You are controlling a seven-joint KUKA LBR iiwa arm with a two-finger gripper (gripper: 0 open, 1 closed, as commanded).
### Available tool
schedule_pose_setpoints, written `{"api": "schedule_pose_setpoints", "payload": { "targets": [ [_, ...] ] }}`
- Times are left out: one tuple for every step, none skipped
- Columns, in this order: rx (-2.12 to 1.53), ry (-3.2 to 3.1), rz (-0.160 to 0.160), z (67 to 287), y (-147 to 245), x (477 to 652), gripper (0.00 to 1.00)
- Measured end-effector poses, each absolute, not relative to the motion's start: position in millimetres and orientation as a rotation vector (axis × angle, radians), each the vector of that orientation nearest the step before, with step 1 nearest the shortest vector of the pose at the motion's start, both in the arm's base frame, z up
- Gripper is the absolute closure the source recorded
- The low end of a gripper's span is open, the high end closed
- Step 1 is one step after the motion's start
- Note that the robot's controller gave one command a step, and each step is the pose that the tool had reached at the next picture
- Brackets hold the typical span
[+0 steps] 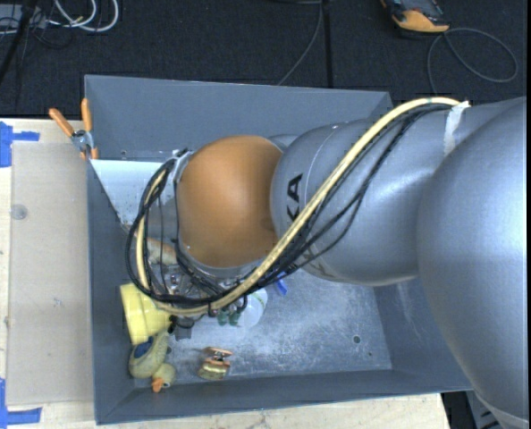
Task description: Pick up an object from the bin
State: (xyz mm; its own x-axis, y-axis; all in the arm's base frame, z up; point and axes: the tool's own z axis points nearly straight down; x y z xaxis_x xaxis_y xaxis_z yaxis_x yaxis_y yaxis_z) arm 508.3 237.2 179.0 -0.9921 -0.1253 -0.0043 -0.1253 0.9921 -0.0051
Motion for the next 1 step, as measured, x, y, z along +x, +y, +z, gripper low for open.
{"api": "schedule_pose_setpoints", "payload": {
  "targets": [
    [-0.233,3.126,-0.008,232.0,237.3,517.0,1.0]
  ]
}}
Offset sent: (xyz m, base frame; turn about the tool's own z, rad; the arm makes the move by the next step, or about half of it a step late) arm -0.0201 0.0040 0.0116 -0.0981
